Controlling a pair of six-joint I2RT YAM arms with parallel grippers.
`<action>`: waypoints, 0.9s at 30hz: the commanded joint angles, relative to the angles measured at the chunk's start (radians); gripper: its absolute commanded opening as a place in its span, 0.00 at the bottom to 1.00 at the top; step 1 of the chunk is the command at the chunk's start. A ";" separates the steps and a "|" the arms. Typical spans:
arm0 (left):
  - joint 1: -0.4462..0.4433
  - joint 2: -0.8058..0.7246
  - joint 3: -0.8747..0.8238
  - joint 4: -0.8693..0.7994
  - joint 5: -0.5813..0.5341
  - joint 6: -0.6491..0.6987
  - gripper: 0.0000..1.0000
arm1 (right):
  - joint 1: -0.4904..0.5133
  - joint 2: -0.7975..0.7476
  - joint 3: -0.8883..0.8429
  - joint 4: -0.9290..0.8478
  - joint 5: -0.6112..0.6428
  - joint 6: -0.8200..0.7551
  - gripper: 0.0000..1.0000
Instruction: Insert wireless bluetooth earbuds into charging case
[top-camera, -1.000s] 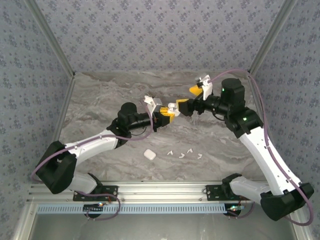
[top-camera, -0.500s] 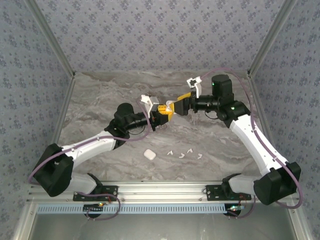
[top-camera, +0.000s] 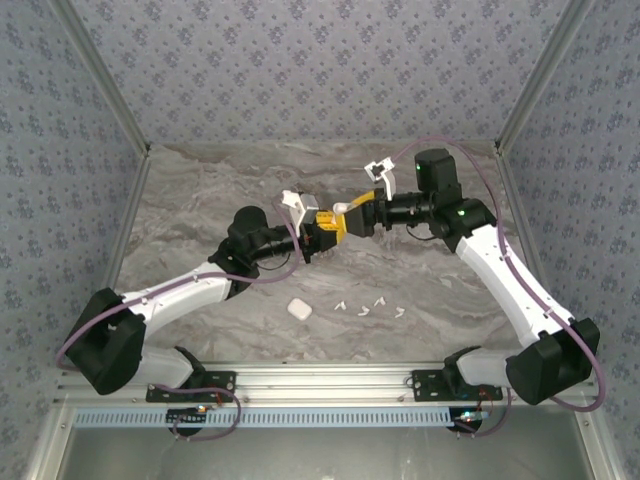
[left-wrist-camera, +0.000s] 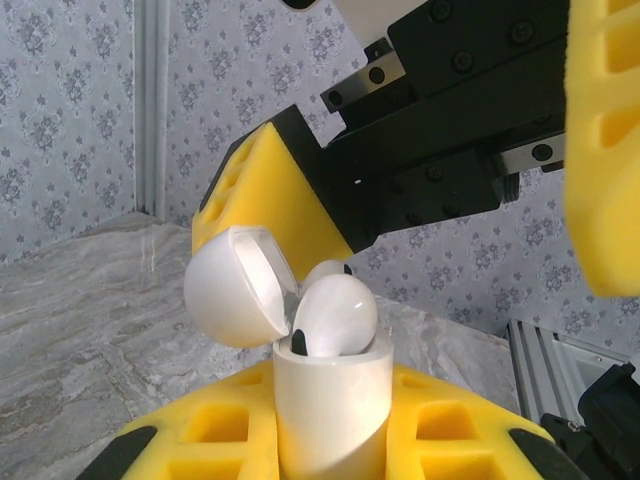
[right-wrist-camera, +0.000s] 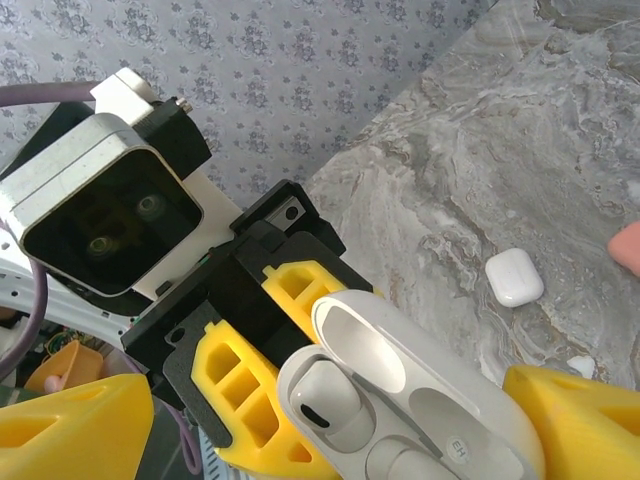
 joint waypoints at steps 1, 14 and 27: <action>0.003 -0.014 0.032 -0.011 -0.031 0.017 0.00 | 0.019 -0.052 0.033 -0.061 -0.041 -0.042 0.92; 0.011 -0.005 0.043 -0.019 -0.032 0.013 0.00 | 0.018 -0.080 0.009 -0.094 0.040 -0.069 0.93; 0.057 0.053 0.068 -0.237 -0.183 -0.064 0.00 | -0.094 -0.188 -0.049 -0.015 0.391 0.040 1.00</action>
